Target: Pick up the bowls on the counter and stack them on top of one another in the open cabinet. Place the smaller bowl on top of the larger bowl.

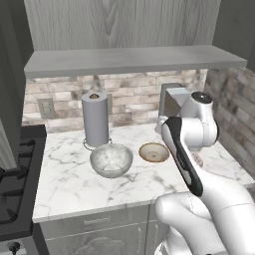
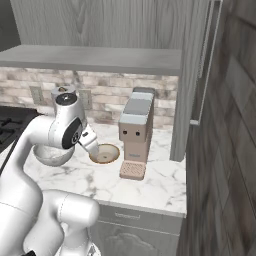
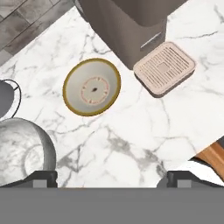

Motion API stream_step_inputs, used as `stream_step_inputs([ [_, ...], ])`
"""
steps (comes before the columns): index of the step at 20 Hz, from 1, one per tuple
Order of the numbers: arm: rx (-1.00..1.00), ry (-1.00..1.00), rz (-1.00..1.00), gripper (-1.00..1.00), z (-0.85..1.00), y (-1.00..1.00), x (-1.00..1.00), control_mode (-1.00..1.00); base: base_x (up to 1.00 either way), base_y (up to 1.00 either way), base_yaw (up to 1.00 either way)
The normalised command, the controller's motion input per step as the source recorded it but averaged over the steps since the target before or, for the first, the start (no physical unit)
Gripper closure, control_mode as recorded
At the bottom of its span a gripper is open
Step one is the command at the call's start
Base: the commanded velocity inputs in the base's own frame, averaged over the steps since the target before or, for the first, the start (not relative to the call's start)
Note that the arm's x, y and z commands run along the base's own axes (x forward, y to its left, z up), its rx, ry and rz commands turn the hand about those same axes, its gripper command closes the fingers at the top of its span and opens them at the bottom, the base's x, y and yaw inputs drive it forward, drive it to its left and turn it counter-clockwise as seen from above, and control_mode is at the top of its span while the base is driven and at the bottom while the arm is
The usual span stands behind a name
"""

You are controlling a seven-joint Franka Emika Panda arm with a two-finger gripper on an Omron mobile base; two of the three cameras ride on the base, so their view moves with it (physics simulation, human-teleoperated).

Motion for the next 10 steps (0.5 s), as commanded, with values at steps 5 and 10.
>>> stream_step_inputs([
  [5,0.09,0.00,-0.25,-1.00,-0.27,0.00,0.06,-1.00,0.00,0.00,0.00],
  [10,0.08,0.02,-0.17,-1.00,-0.20,0.00,0.18,-1.00,0.00,0.00,0.00],
])
